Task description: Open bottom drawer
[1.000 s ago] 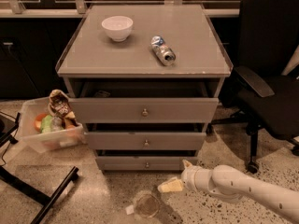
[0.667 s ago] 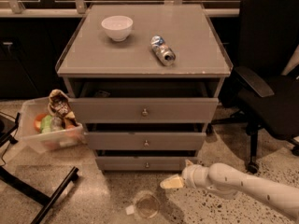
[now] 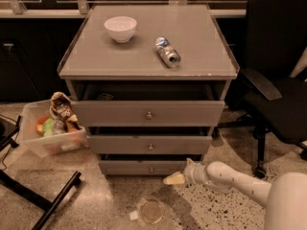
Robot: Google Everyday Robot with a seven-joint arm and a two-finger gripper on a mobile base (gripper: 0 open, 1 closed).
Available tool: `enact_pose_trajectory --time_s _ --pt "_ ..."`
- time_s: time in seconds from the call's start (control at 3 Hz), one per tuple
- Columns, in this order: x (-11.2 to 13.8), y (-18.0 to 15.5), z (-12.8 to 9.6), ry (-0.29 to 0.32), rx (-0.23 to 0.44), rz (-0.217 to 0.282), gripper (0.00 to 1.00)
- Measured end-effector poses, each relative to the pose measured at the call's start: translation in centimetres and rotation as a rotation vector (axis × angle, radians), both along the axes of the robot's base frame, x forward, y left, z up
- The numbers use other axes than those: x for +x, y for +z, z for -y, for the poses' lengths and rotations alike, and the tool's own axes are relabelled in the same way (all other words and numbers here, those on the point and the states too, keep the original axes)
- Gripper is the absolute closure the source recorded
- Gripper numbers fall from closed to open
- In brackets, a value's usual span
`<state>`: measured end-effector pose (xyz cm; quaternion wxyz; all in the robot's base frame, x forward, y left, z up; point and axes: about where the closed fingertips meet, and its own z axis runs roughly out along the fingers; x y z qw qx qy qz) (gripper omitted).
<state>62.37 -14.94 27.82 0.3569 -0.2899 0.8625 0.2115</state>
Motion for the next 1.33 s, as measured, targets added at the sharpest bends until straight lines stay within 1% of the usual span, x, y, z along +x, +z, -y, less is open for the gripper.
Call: enact_pose_trajectory --time_s 0.33,0.67,1.0,1.33 --pt "3.8 -2.4 -1.2 0.045 -0.018 0.012 0.00" --pt "6.4 -4.0 -2.8 0.104 -0.029 0.024 0.00" --pt "6.6 -4.4 -3.0 0.111 -0.033 0.023 0.00" --pt "7.3 -6.6 -3.0 0.120 -0.058 0.005 0.00"
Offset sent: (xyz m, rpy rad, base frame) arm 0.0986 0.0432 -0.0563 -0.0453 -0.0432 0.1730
